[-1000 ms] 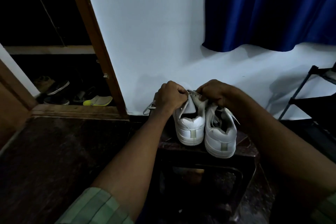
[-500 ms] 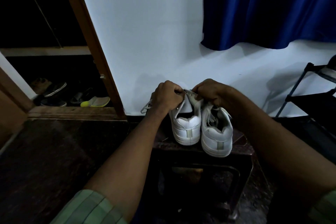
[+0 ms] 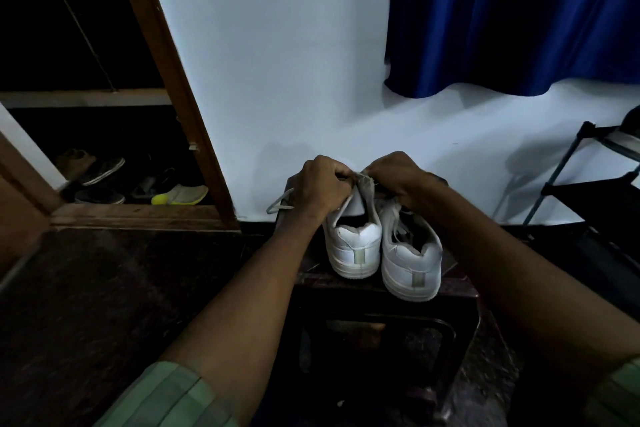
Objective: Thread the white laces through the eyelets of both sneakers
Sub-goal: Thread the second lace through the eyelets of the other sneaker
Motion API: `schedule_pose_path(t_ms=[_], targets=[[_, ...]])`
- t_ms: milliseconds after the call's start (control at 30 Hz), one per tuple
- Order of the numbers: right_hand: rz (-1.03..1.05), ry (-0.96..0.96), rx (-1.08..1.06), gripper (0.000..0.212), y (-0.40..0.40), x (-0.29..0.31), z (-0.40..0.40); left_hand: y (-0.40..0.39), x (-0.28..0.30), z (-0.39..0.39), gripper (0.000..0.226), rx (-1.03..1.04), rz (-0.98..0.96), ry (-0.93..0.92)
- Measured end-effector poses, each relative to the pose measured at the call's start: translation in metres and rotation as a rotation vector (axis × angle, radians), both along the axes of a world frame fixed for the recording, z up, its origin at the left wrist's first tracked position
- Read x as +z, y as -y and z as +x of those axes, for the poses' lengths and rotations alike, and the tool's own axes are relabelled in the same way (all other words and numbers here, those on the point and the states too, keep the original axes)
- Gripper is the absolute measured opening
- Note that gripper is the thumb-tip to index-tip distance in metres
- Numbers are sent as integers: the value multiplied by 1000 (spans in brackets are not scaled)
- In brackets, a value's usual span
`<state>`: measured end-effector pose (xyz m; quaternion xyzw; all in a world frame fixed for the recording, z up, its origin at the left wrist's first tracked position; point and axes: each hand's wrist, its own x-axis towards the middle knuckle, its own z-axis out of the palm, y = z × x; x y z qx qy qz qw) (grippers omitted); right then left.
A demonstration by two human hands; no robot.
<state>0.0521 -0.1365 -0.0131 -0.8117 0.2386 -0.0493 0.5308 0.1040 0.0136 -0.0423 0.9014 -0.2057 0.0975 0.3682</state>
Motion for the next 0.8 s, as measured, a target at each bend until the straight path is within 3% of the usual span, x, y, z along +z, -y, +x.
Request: schedule_pose_path(t_ms=[100, 233, 533, 600, 667, 767, 800], targets=[[-131, 23, -70, 6, -1, -7, 6, -3, -1, 1, 12, -31, -6, 0], [-139, -1, -77, 5, 0, -7, 7, -7, 1, 5, 11, -85, 5, -24], [776, 298, -198, 21, 18, 24, -9, -13, 4, 15, 14, -144, 106, -15], [821, 263, -231, 18, 22, 24, -8, -14, 2, 16, 22, -157, 140, -42], [486, 192, -168, 12, 22, 22, -11, -14, 3, 16, 27, -160, 160, -47], [-423, 106, 167, 25, 24, 18, -11, -13, 3, 19, 31, -164, 159, -33], [-619, 49, 256, 22, 24, 14, -8, -12, 1, 20, 33, -164, 161, -19]])
